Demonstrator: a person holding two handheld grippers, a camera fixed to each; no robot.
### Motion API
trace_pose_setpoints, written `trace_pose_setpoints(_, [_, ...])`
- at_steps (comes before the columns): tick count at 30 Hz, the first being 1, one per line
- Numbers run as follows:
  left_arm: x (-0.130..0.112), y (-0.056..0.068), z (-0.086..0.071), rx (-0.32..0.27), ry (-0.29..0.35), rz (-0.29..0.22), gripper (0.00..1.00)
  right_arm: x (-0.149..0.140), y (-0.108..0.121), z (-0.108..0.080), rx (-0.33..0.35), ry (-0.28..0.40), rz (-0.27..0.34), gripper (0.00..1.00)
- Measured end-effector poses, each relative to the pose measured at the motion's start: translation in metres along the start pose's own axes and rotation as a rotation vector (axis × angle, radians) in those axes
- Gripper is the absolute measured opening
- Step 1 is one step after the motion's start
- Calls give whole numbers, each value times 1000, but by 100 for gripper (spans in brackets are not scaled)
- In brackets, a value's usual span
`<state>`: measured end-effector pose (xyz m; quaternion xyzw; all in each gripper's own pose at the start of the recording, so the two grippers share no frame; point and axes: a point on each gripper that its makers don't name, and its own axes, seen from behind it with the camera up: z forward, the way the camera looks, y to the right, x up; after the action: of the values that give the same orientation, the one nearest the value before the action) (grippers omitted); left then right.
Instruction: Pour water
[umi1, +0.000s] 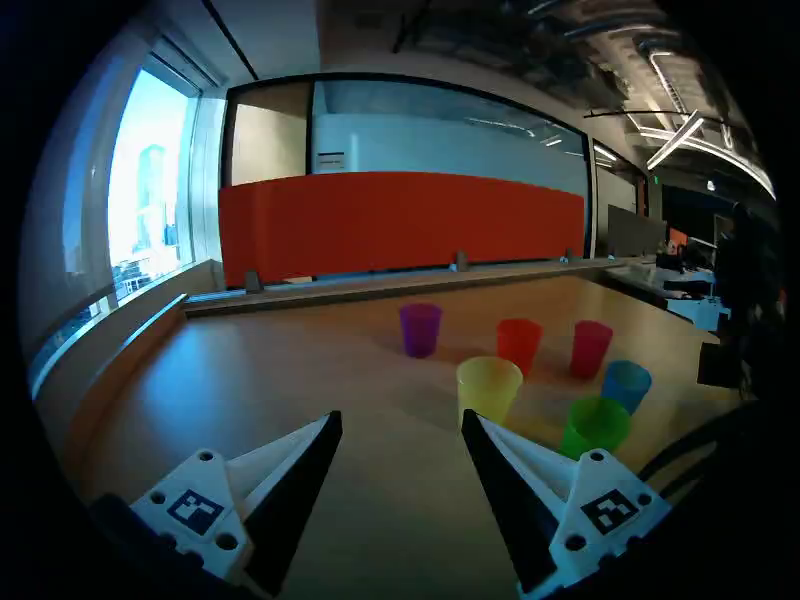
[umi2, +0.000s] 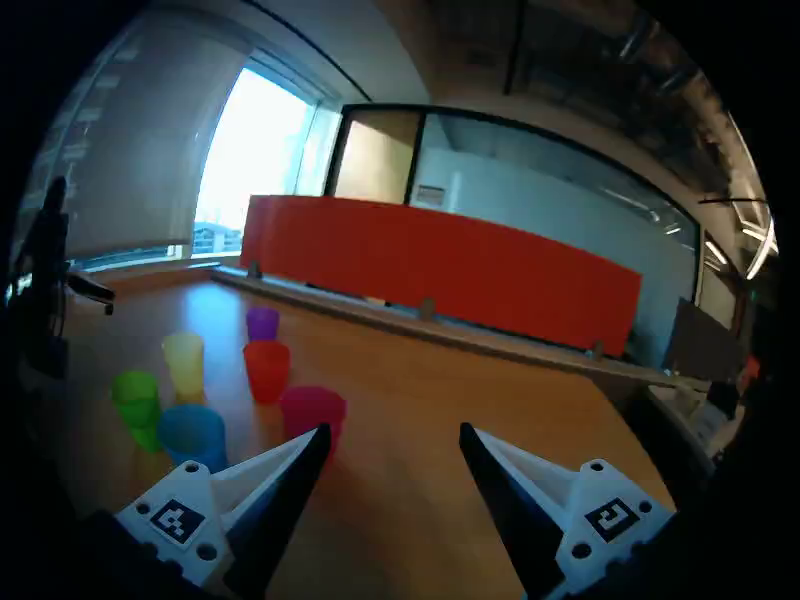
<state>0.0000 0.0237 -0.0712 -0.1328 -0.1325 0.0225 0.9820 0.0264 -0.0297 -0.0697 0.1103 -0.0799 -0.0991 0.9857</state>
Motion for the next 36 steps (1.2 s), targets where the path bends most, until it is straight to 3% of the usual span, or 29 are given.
trace_pose_setpoints(6, [24,-10,8,31,83,-35,89,31,23,15,-87,122,61,99])
trace_pose_setpoints(14, [58,-24,15,73,199,-84,89,51,51,26,-168,207,170,99])
trace_pose_setpoints(18, [74,-33,19,101,259,-103,89,48,56,30,-193,217,202,99])
trace_pose_setpoints(24, [80,-35,28,110,300,-119,89,38,54,36,-191,200,241,99])
trace_pose_setpoints(36, [85,-49,38,201,334,-40,89,47,66,35,-251,192,225,99])
